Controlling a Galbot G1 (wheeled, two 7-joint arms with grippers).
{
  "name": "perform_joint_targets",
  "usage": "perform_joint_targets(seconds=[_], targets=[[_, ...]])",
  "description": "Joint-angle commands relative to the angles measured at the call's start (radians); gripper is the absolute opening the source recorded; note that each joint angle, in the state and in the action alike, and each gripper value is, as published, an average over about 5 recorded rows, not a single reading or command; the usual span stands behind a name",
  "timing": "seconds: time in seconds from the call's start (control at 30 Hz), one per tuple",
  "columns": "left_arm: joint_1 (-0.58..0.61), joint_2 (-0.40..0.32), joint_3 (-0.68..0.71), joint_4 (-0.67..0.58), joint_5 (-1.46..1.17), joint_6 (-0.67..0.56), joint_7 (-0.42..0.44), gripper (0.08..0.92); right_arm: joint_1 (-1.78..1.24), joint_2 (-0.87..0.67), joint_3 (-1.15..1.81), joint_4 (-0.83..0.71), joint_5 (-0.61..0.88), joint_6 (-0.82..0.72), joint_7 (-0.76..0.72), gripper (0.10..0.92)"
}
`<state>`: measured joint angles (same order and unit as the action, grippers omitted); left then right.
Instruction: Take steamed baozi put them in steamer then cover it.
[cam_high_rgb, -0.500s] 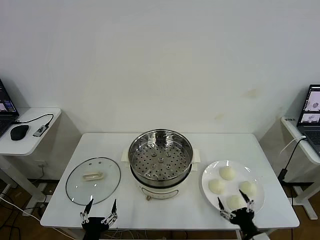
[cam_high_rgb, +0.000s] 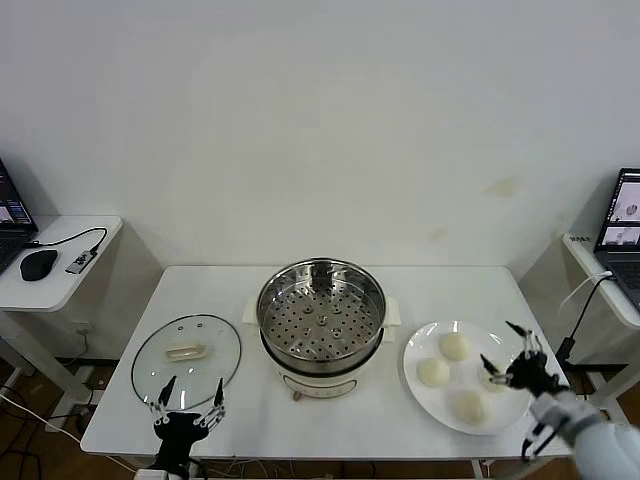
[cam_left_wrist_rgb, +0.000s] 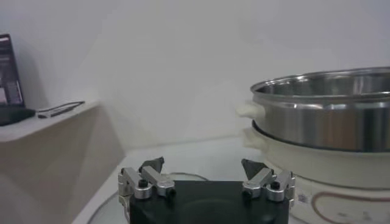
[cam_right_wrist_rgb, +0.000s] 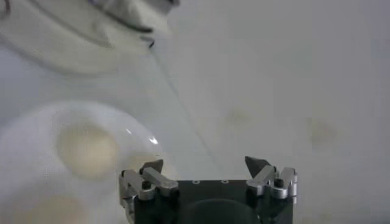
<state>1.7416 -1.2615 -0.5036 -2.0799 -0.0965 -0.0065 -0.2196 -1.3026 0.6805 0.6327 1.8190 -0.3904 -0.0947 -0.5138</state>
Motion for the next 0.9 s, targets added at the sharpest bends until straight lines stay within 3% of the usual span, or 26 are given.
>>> perform_joint_targets(seconds=[0.03,0.4,0.67,0.9], targets=[[-0.016,0.005,-0.005,0.002,0.019,0.003,-0.016,0.823,0.461,-0.282,-0.390,-0.173,0.016,-0.057,-0.341,0.823],[-0.003,0.009,-0.026,-0.019,0.031,0.001,-0.029,0.823,1.091,-0.251,-1.132,-0.383,0.168,-0.082,-0.539,0.823],[-0.006,0.015,-0.045,-0.020,0.027,0.000,-0.041,0.823,1.212,-0.157,-1.340,-0.472,0.258,-0.116,-0.553,0.823],[-0.013,0.026,-0.057,-0.024,0.023,0.001,-0.041,0.823,1.235,-0.035,-1.387,-0.568,0.238,-0.102,-0.548,0.823]])
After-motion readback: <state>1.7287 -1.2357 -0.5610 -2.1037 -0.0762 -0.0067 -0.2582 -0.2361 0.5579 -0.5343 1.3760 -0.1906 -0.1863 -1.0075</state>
